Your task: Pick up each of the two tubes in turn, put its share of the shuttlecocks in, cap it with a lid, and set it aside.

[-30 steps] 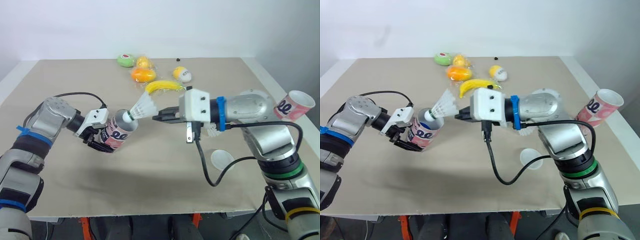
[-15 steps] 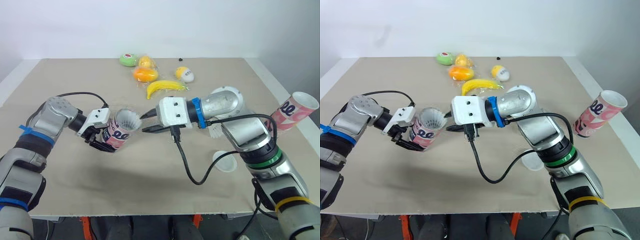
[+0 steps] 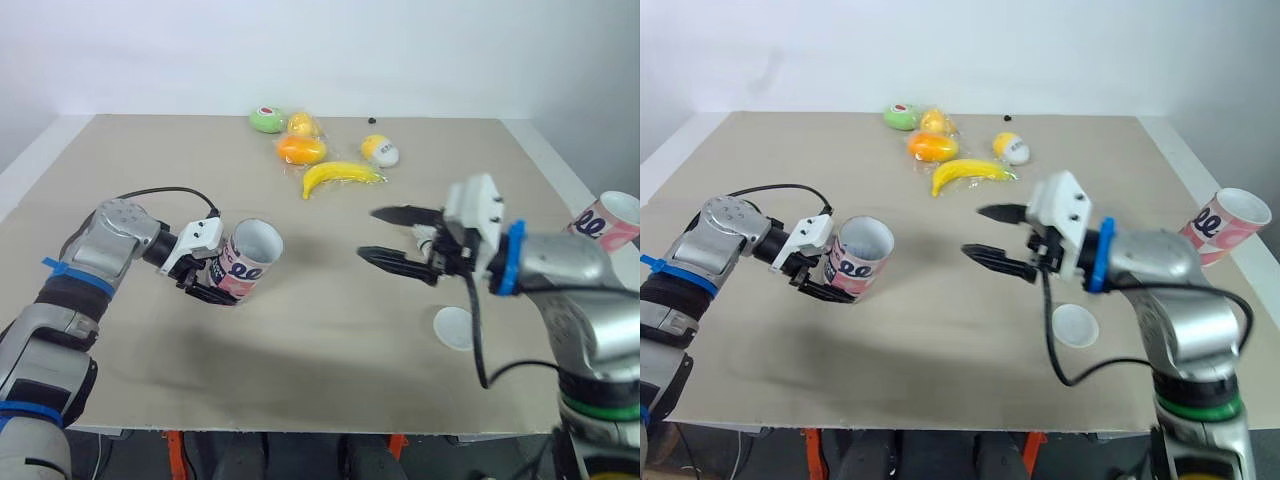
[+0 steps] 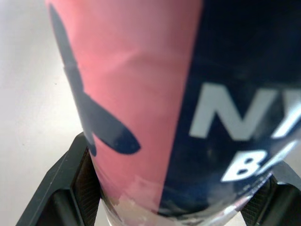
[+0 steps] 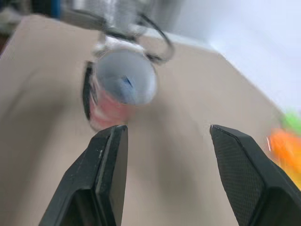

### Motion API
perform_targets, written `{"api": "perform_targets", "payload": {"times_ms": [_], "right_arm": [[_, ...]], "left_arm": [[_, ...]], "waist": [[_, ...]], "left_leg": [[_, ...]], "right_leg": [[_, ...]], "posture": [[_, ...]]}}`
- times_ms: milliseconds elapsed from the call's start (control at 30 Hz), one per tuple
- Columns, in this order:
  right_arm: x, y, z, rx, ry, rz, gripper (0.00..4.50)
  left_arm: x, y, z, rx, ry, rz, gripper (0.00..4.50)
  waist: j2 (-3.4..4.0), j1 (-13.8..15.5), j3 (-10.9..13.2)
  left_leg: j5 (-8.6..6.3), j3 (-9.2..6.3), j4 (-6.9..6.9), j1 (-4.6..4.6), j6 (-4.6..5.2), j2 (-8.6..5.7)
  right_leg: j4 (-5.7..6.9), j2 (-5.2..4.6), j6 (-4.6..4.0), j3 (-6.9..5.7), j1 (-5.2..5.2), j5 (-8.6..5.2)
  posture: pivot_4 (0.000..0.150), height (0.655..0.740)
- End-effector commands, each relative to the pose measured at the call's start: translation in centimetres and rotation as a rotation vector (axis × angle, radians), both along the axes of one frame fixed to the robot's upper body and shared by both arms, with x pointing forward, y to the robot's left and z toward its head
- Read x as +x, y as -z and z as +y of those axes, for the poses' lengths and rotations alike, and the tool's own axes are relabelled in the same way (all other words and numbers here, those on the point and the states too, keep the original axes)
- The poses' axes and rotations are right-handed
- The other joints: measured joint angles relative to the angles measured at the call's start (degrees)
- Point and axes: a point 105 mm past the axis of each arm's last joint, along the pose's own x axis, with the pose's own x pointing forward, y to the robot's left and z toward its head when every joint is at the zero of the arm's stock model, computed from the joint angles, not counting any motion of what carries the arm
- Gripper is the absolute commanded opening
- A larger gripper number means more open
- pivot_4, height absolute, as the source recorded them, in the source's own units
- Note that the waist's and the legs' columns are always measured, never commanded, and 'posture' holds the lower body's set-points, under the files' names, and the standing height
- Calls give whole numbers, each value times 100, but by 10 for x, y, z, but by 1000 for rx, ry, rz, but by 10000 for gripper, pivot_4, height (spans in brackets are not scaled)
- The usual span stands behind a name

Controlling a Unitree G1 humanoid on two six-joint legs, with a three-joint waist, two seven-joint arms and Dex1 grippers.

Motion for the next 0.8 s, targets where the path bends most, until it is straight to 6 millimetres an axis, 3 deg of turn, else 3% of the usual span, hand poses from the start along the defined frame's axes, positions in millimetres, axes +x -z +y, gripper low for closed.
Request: {"api": "perform_targets", "payload": {"times_ms": [33,267,500,800], "right_arm": [[-11,3,-25,47,192,-17,30203],[9,61,-65,65,498,134,30203],[21,82,-77,83,580,187,30203],[52,97,-86,64,629,243,30203]], "left_arm": [[-9,28,1,61,15,91,33662],[-6,28,-7,47,28,88,33662],[-8,29,-7,46,30,92,33662],[-9,29,-6,44,28,92,33662]], "waist": [[14,-7,-9],[19,-9,-32],[18,-6,-35],[21,-7,-36]], "left_leg": [[-1,2,1,2,1,0],[-1,11,22,3,3,-1],[-1,16,29,-4,4,-26],[-2,16,28,-5,7,-28]], "right_leg": [[0,0,18,2,-2,-11],[0,0,4,14,2,-15],[0,1,22,63,3,-19],[0,4,26,70,2,-20]], "posture": [[1500,6895],[1500,6895],[1500,6895],[1500,6895]]}}
